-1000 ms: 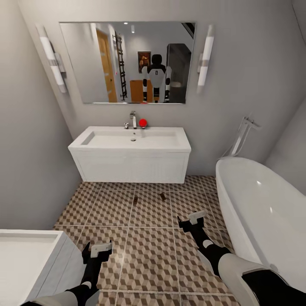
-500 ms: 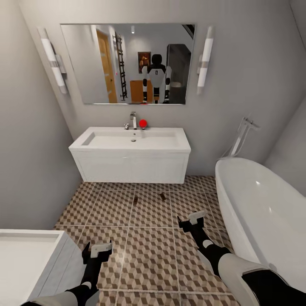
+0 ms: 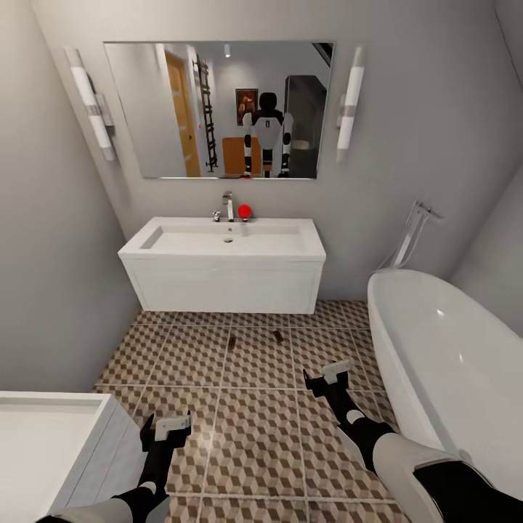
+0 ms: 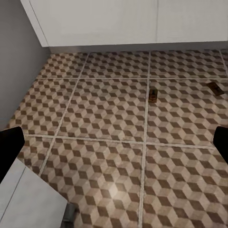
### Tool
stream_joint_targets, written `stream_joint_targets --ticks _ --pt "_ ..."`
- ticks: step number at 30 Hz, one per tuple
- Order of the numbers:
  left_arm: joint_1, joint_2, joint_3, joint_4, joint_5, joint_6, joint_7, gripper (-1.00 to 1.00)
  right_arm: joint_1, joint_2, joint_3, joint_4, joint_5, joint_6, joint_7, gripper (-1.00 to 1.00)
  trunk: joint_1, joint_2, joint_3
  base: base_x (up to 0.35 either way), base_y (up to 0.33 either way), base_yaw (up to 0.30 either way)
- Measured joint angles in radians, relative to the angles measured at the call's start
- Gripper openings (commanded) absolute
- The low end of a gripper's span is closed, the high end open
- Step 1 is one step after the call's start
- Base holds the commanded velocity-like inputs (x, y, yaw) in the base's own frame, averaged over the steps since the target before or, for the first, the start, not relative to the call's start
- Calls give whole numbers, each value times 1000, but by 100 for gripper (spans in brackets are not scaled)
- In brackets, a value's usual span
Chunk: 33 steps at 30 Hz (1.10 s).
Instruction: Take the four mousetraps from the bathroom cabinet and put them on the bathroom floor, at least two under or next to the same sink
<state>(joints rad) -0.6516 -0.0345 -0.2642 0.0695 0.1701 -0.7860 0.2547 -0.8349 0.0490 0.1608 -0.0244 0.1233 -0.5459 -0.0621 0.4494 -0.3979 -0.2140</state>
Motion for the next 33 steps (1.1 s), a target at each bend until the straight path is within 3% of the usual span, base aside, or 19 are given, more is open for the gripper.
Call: stream_joint_targets --ticks 33 --pt "2 1 0 0 0 -2 0 100 0 0 0 0 0 0 0 100 0 0 0 0 0 0"
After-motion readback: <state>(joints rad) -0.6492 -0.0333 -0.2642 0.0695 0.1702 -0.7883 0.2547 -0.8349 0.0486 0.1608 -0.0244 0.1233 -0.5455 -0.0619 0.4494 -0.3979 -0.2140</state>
